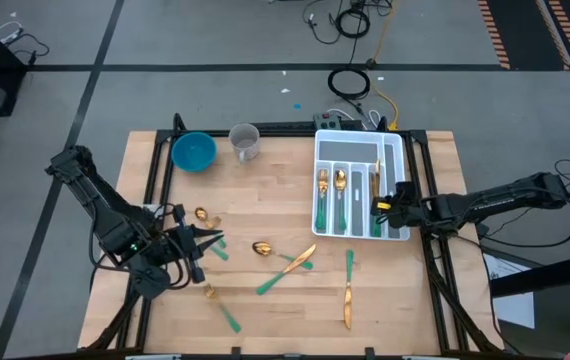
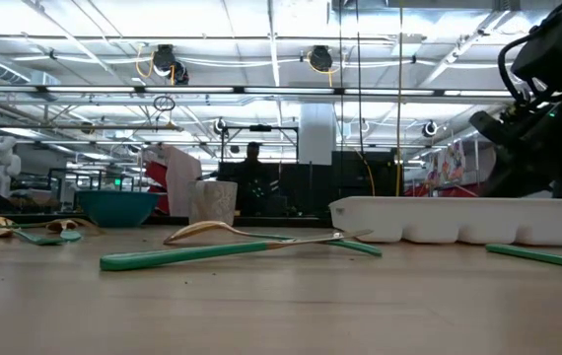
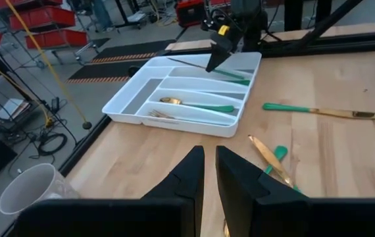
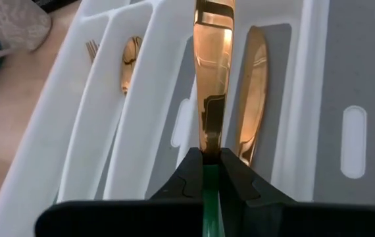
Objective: Sort silverware
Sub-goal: Put the green knife into the white silverware organizer
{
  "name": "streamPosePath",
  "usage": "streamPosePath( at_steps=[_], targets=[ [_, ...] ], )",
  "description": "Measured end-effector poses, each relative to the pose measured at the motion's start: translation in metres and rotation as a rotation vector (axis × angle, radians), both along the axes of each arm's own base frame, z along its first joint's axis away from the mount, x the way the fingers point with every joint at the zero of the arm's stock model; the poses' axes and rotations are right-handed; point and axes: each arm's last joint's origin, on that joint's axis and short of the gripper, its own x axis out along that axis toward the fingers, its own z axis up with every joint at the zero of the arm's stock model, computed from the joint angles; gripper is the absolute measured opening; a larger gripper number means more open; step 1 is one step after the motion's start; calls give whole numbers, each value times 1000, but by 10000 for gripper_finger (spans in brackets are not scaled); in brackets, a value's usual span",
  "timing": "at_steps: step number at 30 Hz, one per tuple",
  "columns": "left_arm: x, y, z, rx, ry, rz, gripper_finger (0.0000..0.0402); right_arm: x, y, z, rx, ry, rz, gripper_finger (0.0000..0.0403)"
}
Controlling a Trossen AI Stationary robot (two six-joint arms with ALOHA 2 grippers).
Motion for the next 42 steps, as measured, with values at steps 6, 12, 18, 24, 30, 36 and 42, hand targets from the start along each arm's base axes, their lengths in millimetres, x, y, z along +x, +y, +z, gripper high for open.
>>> streamPosePath(
  at_steps=[6,12,18,24,30,36,42],
  targets=[
    [0,0,-2,6,9,-1,49,1,-3,-4,34,38,-10,0],
    [-1,1,-3,15,18,-1,49,2,-6,-5,74,61,6,0],
    [-1,1,-3,15,19,-1,49,7,-7,1,85,59,56,0],
    [-1,1,-3,15,18,-1,49,8,-10,3,146,70,102,0],
    [-1,1,-3,15,19,-1,49,8,-15,3,163,60,53,0],
    [-1,1,-4,18,21,-1,49,8,-17,3,210,55,41,0],
    [-1,1,-4,14,32,-12,49,8,-20,2,257,50,27,0]
  ],
)
